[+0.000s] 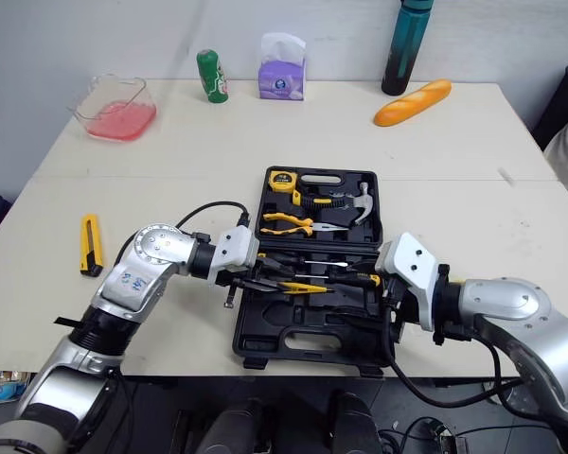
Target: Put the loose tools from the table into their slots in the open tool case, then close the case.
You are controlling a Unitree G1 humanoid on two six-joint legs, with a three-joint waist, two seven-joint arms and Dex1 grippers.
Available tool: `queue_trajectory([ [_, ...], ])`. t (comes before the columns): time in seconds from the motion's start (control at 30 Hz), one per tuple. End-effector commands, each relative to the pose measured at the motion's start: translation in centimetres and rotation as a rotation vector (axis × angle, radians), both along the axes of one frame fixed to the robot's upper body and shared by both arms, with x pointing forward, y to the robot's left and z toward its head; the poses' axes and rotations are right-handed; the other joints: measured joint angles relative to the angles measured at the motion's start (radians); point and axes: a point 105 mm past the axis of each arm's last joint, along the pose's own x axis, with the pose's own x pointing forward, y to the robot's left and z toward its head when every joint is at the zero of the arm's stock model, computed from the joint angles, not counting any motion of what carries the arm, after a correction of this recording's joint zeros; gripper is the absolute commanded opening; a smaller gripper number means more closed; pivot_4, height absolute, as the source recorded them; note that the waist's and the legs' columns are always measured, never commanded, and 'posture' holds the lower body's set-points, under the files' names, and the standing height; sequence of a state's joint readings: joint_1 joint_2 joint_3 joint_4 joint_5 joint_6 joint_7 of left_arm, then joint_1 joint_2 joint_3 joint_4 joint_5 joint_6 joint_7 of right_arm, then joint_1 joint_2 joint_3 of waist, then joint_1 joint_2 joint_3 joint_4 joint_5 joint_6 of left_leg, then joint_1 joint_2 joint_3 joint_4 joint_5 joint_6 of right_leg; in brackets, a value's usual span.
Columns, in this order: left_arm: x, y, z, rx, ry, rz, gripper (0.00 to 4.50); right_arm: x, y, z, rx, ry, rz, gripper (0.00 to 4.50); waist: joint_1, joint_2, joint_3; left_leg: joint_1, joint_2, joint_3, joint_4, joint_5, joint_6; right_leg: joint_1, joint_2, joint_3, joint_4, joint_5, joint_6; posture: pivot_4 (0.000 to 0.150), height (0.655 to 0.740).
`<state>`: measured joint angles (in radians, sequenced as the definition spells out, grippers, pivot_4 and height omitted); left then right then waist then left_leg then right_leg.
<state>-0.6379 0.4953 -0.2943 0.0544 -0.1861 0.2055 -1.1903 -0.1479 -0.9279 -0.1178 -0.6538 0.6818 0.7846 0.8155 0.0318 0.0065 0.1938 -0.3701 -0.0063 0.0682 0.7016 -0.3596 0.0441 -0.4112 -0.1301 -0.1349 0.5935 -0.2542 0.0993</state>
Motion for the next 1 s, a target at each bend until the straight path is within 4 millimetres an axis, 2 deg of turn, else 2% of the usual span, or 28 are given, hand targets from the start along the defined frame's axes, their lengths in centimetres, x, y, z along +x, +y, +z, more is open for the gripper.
queue_trajectory([
  [0.03,0.3,-0.6,0.1,0.008,-0.038,-0.010,0.08,-0.1,0.2,0.6,0.017,-0.025,0.016,4.50,0.000,0.000,0.000,0.000,0.000,0.000,0.000,0.000,0.000,0.000,0.000,0.000,0.000,0.000,0.000,0.150,0.7348],
  [0.4,1.0,-2.2,-1.4,0.070,-0.052,-0.007,0.08,-0.4,0.2,0.3,0.019,-0.018,0.005,4.50,-0.001,0.000,0.000,0.000,0.000,0.000,0.000,0.000,0.000,0.000,0.000,0.000,0.000,0.000,0.000,0.150,0.7348],
  [0.53,1.9,-0.9,-3.7,0.201,-0.042,0.061,0.08,-0.4,0.1,0.3,0.016,-0.019,0.000,4.50,-0.002,0.000,0.000,0.000,0.000,0.000,0.000,0.000,0.000,0.000,0.000,0.000,0.000,0.000,0.000,0.150,0.7348],
  [0.67,0.8,0.5,-4.7,0.247,-0.007,0.029,0.08,-0.4,0.0,0.3,0.016,-0.020,-0.003,4.50,-0.006,-0.001,-0.001,0.003,0.000,0.000,0.000,0.000,0.000,0.002,0.000,0.001,0.001,0.000,0.000,0.150,0.7348],
  [0.87,0.7,1.5,-5.5,0.281,0.010,0.048,0.08,-0.5,-0.1,0.2,0.015,-0.018,-0.010,4.50,-0.006,-0.001,-0.002,0.003,0.001,0.000,0.000,0.000,0.000,0.002,0.000,0.001,0.001,0.000,0.000,0.150,0.7348],
  [1.0,0.9,1.1,-5.2,0.255,0.015,0.053,0.08,-0.5,-0.2,0.3,0.014,-0.017,-0.011,4.50,-0.003,-0.001,-0.003,0.003,0.001,0.000,0.000,0.000,0.000,0.002,-0.001,0.001,0.001,0.000,0.000,0.150,0.7348],
])
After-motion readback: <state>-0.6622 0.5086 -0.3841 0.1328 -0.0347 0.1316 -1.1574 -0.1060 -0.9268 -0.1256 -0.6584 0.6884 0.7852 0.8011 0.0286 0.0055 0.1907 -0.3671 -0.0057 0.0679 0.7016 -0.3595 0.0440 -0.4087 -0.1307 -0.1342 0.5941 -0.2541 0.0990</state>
